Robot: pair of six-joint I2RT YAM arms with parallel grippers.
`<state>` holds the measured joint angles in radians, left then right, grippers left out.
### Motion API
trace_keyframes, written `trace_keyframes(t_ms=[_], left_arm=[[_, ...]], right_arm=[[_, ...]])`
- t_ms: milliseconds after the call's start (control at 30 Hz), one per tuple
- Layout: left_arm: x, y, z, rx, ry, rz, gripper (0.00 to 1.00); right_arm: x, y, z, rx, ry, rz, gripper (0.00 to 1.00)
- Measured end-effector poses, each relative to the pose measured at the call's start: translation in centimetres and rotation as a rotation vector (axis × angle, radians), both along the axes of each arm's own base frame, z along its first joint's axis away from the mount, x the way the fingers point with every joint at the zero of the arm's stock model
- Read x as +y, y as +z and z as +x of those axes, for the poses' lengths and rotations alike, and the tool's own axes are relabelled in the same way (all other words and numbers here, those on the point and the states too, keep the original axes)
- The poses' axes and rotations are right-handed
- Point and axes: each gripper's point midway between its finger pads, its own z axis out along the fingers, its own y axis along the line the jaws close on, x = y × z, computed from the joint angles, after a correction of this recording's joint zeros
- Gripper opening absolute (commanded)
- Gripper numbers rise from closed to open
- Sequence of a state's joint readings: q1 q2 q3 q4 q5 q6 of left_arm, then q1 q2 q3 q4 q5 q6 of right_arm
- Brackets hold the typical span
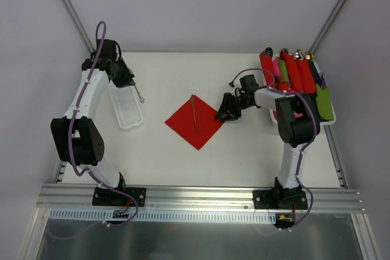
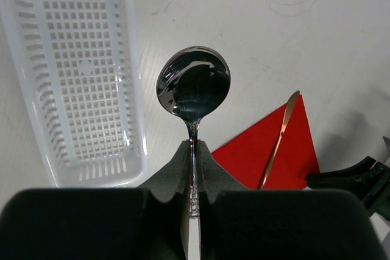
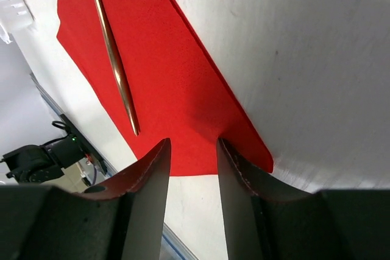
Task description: Place the utensils on the paper napkin and roll it up
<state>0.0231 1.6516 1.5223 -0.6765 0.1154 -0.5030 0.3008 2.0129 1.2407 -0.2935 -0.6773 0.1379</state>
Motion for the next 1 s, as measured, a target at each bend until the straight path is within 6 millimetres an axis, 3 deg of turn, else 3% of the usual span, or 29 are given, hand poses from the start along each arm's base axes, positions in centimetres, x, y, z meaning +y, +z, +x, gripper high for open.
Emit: trace_keyframes(t_ms=[200, 400, 600, 667, 700, 733, 867, 1000], left_arm=[[-4.2, -0.1, -0.6, -0.004, -0.135, 0.024, 0.0], [-9.3, -0.4, -1.4, -0.006, -0.306, 0.032, 0.0], [-15.7, -2.6, -2.7, 0.039, -0.483, 0.036, 0.0], [-18.1, -3.9, -3.5, 0.068, -0.542, 0.042, 0.0], [-19.2, -4.5, -3.9, 0.083, -0.568, 0.043, 0.0], [-20.5, -5.2, -4.3, 0.098, -0.594, 0.046, 0.0], [-24.6, -7.7, -4.8, 0.146, -0.67, 0.049, 0.0], [-27.4, -9.8, -4.3, 0.174, -0.692, 0.046, 0.0]], right_arm=[[-0.2, 0.1, -1.4, 0.047, -0.051, 0.008, 0.43], [0.2, 1.7, -1.3, 0.035, -0.059, 0.037, 0.52], [1.6, 6.5, 0.5, -0.048, -0.024, 0.122, 0.67], [1.8, 8.4, 1.0, -0.09, -0.008, 0.137, 0.78], [1.8, 9.4, 1.1, -0.114, 0.002, 0.139, 0.94], [1.6, 10.4, 1.0, -0.137, 0.012, 0.133, 0.99], [0.3, 13.8, 0.3, -0.261, 0.057, 0.081, 0.99], [-2.1, 16.4, -0.8, -0.359, 0.066, 0.017, 0.99]])
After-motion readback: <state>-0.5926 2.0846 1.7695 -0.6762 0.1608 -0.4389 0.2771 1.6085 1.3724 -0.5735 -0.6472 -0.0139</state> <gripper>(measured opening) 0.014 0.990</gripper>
